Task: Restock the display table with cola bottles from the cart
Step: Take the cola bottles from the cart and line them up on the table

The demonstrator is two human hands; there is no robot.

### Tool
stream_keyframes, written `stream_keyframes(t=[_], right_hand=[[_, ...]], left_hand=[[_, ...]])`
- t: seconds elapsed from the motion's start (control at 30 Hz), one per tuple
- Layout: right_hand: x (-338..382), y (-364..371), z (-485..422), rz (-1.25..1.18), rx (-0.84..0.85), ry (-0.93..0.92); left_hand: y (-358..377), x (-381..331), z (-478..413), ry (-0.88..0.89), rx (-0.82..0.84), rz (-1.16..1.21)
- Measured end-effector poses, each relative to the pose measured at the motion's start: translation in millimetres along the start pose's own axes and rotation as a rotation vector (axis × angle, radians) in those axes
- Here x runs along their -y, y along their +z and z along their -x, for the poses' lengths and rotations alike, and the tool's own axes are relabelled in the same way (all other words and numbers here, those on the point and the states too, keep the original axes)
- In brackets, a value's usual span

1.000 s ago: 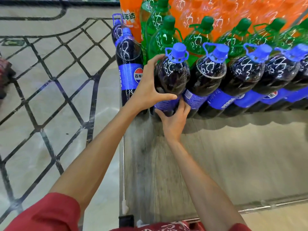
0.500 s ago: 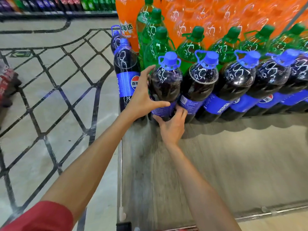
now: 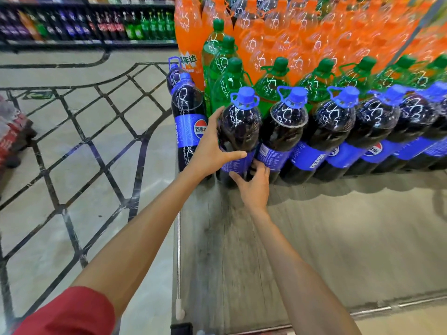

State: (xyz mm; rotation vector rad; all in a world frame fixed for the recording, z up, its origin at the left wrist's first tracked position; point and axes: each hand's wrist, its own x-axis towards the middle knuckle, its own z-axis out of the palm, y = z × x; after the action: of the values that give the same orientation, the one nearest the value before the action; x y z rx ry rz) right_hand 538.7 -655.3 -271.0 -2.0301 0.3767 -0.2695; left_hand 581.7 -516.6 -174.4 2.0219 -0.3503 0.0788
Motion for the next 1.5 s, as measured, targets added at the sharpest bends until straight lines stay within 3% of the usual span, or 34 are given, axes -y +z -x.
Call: stream_keyframes(t=[0.3,0.5,0.67,0.9,1.2,1.5], right_hand=[[1.8,-43.2,2.0,0.335,0.368,-0.053],[-8.8,-103.2,4.8,0.58,0.481,0.008],[-23.0,-166.6,16.0,0.823,0.453,0.073],[-16.8,-252.8,62.3,0.976,0.35,0.161],[-37.0,-387.1,177.9,1.005,0.162,0.336],[-82.1,-517.2,363.1,0.966,-0.045,0.677]], left_hand=[[-11.2,-3.5,33.7,-0.054,0.085,-0.266],[-7.7,-19.1,58.6,-0.149,0.401,-0.813],[6.4,-48.4,61.6,-0.006,0.397,-1.024],[63.4,-95.7,64.7,0.114,0.608,-1.242],[185.2,-210.1,101.7,0.477,0.64,-1.191],[299.0,-331.2,235.2,0.864,0.781,-1.043]])
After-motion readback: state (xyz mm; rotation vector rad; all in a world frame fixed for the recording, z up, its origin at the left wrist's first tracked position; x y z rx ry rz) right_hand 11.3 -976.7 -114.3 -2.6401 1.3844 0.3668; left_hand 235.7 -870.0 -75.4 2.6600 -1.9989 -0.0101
